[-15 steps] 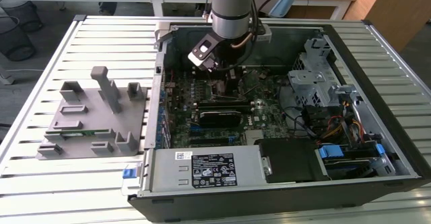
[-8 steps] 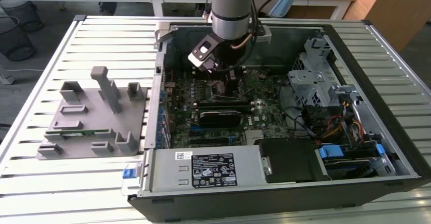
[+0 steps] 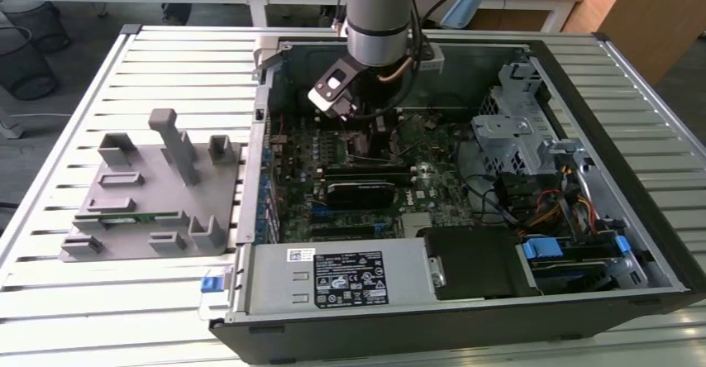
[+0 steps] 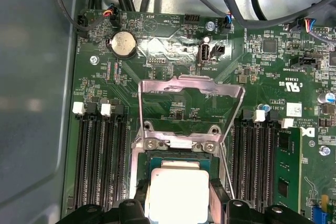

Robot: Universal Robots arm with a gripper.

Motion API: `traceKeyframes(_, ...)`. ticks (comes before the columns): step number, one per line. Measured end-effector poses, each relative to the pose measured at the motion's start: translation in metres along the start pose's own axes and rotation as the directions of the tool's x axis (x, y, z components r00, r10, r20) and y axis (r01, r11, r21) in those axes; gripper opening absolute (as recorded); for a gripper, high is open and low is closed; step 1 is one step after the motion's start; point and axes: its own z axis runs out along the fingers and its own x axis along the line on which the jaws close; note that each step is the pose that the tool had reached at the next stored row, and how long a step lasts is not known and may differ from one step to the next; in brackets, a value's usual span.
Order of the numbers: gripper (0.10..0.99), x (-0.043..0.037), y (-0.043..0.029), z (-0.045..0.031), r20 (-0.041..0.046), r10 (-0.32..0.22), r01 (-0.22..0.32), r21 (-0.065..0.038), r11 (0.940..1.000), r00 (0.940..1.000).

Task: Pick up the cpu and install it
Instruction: 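Place the cpu into insertion slot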

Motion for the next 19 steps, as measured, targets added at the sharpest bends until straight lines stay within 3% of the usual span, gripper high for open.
traceKeyframes(19,0.537,0.0001,-0.0003,0.0059,-0.0013,0.004,-0.004,0.0,1.0,1.0)
